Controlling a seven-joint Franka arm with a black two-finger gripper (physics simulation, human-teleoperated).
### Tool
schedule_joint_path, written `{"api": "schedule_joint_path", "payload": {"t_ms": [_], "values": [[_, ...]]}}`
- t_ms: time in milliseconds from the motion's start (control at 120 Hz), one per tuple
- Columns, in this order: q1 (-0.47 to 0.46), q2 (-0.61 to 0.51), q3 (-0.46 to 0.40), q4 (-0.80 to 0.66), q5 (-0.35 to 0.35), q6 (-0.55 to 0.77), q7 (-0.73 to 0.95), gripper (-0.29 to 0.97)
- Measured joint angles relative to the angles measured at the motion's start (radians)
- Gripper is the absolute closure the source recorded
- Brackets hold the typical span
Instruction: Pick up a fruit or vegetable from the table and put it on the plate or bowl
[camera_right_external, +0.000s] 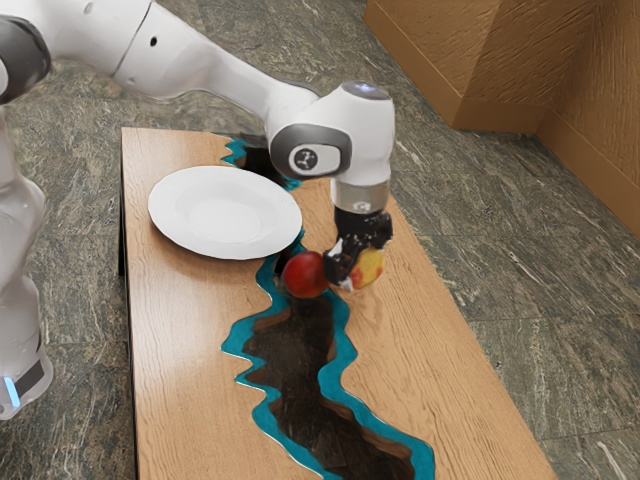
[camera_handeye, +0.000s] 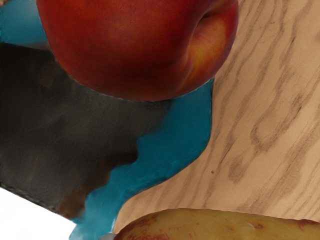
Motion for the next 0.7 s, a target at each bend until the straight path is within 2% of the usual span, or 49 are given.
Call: {"api": "schedule_joint_path", "payload": {"t_ms": [75, 150, 208, 300, 517, 700], "values": [[0.064, -0.094, -0.019, -0.003, 0.033, -0.025, 0.009, 0.65], [0.210, -0.216, -0.131, -0.035, 0.037, -0.073, 0.014, 0.65], [0.331, -0.302, -0.192, -0.076, 0.006, -0.116, 0.017, 0.64], [0.525, -0.416, -0.278, -0.152, -0.082, -0.184, 0.024, 0.65], [0.665, -0.608, -0.301, -0.339, -0.204, -0.280, 0.033, 0.65], [0.711, -0.675, -0.296, -0.399, -0.242, -0.327, 0.034, 0.65]]}}
